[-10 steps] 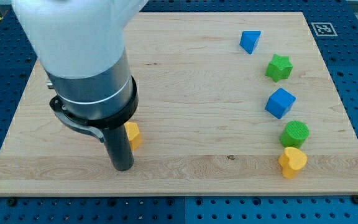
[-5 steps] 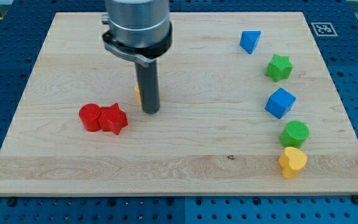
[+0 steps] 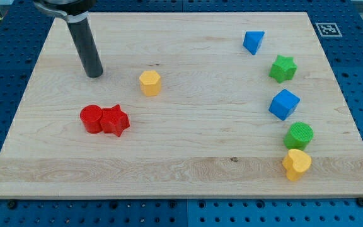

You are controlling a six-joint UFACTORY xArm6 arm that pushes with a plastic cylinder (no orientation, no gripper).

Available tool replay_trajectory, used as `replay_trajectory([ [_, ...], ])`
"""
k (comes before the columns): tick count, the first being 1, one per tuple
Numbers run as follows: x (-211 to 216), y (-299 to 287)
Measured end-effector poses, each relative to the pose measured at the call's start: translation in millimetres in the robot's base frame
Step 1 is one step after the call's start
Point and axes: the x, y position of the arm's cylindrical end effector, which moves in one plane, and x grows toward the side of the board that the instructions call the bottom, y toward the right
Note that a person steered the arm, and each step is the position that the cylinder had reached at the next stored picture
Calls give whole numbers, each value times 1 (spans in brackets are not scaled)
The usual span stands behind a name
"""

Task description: Push the yellow hexagon to the center

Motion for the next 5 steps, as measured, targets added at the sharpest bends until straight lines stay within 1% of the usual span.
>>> replay_trajectory([
  [1,4,40],
  [3,41,71],
  [4,12,75],
  [5,2,92],
])
